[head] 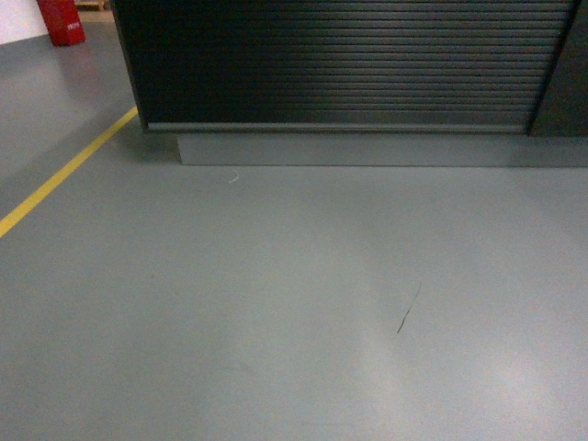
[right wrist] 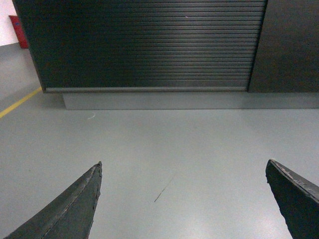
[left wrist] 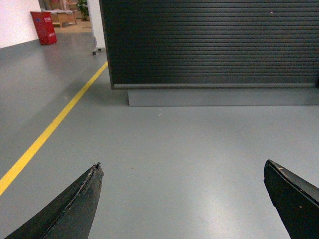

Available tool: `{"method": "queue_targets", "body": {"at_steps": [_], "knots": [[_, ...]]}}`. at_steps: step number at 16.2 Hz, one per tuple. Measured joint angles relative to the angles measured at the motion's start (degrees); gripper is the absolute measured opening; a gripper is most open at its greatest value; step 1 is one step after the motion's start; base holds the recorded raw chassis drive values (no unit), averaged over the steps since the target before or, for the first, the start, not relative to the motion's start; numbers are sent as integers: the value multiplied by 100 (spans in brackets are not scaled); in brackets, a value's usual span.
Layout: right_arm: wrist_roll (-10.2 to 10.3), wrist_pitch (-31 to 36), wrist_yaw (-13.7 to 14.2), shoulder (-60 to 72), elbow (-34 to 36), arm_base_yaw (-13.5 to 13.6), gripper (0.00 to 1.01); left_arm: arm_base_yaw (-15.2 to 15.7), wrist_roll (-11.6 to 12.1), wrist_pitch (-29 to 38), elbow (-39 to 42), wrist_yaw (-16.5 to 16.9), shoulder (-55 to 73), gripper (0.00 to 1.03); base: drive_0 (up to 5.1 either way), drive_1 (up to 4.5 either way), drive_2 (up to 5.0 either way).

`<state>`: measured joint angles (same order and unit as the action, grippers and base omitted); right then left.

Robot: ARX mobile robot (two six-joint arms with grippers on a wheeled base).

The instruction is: Place dark red mango on scale at checkout

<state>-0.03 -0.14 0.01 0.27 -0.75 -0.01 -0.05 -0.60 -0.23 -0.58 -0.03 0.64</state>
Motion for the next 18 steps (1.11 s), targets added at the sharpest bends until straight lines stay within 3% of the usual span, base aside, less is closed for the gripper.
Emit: {"method": "queue_targets", "body": {"at_steps": [18], "knots": [[0,-15,2,0,0,0,98,0,0,0,0,2,0,98,7,410,-396]]}}
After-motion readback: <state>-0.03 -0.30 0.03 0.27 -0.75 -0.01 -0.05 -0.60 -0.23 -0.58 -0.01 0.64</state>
